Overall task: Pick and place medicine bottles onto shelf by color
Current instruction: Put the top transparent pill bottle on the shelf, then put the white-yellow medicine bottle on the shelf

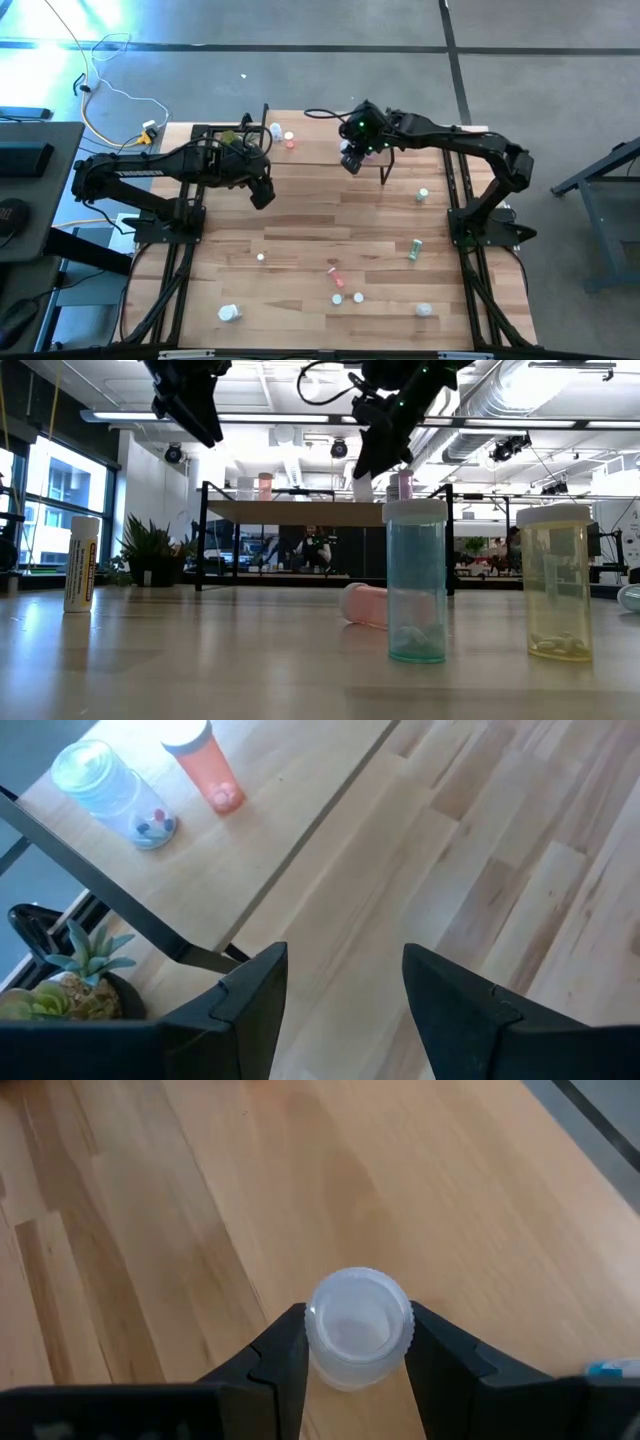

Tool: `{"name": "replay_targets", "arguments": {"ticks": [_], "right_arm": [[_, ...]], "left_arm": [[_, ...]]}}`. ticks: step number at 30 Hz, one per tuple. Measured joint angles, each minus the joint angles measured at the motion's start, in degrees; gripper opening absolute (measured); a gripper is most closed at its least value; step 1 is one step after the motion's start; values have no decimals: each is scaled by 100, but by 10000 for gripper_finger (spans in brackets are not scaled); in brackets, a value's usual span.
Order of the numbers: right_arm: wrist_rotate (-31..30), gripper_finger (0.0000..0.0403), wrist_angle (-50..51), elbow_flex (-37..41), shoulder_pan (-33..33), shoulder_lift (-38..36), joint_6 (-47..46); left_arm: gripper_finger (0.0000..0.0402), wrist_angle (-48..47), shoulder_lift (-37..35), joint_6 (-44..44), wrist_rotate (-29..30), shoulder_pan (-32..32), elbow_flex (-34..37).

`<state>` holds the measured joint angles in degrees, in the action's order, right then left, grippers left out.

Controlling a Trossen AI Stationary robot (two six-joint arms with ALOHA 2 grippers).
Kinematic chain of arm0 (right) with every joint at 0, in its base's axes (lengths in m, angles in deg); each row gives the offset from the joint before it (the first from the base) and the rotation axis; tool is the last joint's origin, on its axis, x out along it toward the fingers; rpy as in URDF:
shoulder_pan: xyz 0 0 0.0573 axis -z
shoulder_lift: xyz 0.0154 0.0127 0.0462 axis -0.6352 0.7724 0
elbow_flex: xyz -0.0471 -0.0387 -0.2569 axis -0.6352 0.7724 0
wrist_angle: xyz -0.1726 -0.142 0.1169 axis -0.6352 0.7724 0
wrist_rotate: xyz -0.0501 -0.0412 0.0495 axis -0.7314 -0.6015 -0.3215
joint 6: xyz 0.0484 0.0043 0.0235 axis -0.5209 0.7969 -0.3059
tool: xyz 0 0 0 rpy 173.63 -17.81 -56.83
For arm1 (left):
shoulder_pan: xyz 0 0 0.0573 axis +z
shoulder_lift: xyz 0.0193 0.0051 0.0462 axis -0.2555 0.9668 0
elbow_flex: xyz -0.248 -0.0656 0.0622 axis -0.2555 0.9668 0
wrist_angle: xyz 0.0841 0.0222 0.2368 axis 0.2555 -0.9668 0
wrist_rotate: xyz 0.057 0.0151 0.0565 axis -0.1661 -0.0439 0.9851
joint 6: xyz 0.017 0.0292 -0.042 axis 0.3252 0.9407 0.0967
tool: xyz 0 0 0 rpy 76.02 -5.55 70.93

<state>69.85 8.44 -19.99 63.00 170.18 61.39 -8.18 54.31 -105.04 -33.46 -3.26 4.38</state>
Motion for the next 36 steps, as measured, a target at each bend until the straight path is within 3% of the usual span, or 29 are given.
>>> {"name": "replay_targets", "arguments": {"ticks": [14, 17, 23, 29, 36], "right_arm": [[-180, 147, 77, 0, -32, 14, 121], [-465, 166, 173, 0, -42, 14, 130], [-472, 192, 279, -150, -36, 18, 146], [-452, 197, 479, -454, -39, 18, 129], [-452, 197, 691, -803, -43, 18, -20]], "left_arm": [[191, -1, 0, 1, -24, -3, 0], [191, -2, 0, 3, -147, -2, 0], [191, -6, 0, 110, -667, -1, 0], [191, -11, 0, 107, -1014, -1, 0], [209, -180, 0, -5, -1030, 0, 0]]}}
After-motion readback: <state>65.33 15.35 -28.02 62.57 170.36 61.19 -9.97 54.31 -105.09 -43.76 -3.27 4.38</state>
